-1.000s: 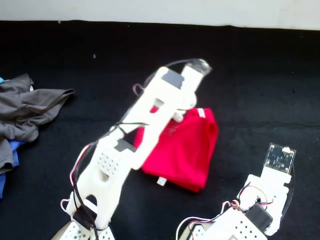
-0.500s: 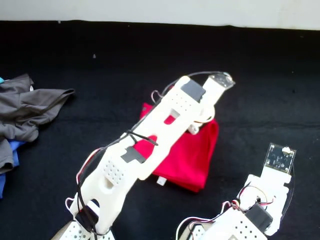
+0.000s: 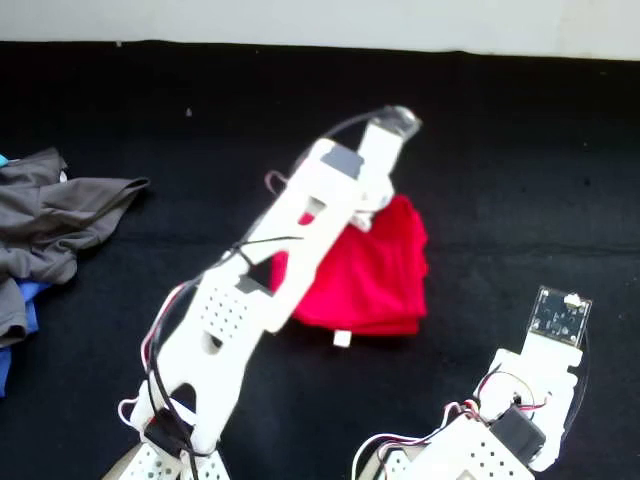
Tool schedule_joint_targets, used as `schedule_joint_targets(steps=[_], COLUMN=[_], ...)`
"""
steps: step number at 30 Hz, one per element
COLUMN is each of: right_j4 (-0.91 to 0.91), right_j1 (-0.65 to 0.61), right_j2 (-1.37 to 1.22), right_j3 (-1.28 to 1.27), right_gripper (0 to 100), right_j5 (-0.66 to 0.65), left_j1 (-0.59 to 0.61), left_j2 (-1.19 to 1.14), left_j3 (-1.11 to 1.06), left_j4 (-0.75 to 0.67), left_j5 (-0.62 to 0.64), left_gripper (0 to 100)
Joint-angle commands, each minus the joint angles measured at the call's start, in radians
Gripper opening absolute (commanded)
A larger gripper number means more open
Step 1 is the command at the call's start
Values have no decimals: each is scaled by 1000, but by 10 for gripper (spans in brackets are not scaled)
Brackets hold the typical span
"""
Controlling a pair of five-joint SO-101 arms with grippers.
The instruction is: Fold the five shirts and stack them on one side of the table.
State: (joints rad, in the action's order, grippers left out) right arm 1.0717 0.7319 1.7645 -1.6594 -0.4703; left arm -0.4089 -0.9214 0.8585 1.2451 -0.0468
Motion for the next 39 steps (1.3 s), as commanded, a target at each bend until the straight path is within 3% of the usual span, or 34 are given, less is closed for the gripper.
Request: schedule_joint_targets(steps=[1,9,17,22,26,33,35,39], right_j4=[2,2,2,2,2,2,2,2], right_j1=[-4,-4,-4,-4,-4,-4,-4,-4], right_j2=[10,10,10,10,10,10,10,10], right_j3=[-143,-143,-143,-143,-143,-143,-143,-143], right_gripper=[6,6,6,6,6,6,6,6], right_j5=[-8,-8,-8,-8,-8,-8,-8,-8], left_j1=[33,-25,-200,-245,-249,-237,-203,-42], left_j2=[18,10,-82,-163,-134,-64,-64,-67], left_j3=[88,251,257,268,369,676,727,690], left_j4=[9,203,129,112,163,460,532,529], left_j5=[5,5,2,3,5,0,0,0], left_gripper=[9,9,9,10,10,10,10,10])
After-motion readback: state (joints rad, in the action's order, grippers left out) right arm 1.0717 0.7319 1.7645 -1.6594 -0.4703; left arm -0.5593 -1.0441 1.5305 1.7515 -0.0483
